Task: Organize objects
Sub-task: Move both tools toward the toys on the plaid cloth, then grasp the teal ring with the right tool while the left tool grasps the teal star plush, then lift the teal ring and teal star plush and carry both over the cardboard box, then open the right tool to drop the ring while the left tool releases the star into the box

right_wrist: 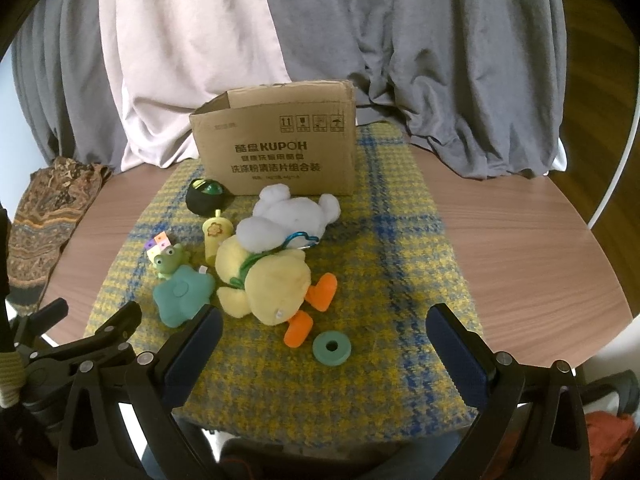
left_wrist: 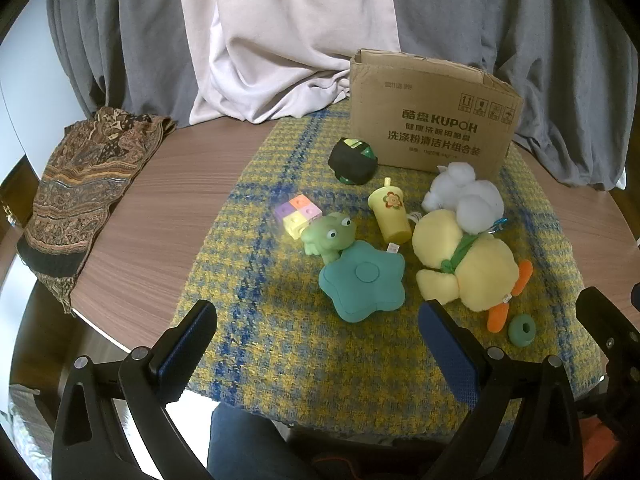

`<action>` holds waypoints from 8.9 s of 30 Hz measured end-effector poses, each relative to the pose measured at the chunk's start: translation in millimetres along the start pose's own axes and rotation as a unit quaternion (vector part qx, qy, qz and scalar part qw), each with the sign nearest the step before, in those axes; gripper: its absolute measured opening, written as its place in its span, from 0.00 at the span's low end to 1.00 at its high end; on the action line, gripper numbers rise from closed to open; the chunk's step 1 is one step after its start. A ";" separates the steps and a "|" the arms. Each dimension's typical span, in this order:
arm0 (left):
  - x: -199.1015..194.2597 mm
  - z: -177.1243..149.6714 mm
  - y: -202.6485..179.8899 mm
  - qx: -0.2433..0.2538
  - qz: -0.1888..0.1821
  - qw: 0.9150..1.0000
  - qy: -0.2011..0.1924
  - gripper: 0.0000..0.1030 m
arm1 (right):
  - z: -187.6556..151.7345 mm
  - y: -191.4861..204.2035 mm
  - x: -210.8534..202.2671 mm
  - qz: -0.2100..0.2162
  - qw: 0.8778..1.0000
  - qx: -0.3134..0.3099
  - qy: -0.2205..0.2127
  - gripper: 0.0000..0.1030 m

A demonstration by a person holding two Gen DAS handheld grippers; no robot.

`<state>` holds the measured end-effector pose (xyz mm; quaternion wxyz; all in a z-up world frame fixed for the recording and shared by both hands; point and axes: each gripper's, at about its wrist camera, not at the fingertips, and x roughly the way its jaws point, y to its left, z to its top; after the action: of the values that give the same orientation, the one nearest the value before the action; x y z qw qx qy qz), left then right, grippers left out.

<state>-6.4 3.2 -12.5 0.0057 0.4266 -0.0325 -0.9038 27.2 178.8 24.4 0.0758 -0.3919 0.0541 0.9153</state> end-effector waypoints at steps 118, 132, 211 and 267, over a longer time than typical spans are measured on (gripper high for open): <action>73.9 -3.6 -30.1 0.012 -0.025 1.000 -0.003 0.67 | -33.5 -25.0 88.7 -0.017 0.997 0.018 0.067 0.35; 48.1 16.4 -24.7 0.011 -0.018 0.999 -0.038 0.67 | -10.0 -15.2 71.1 -0.007 0.999 0.011 0.035 0.35; 72.1 277.2 -57.3 0.041 -0.076 0.993 -0.083 0.67 | 250.2 4.2 82.2 -0.019 0.996 -0.020 -0.088 0.35; 44.0 229.5 -28.3 0.004 -0.038 0.992 -0.122 0.99 | 205.6 0.9 41.1 -0.022 0.991 0.016 -0.131 0.91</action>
<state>-211.0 42.0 97.3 -0.0347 0.3140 -0.0200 -0.9486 -146.7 214.5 135.8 0.1087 -0.2686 0.0492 0.9558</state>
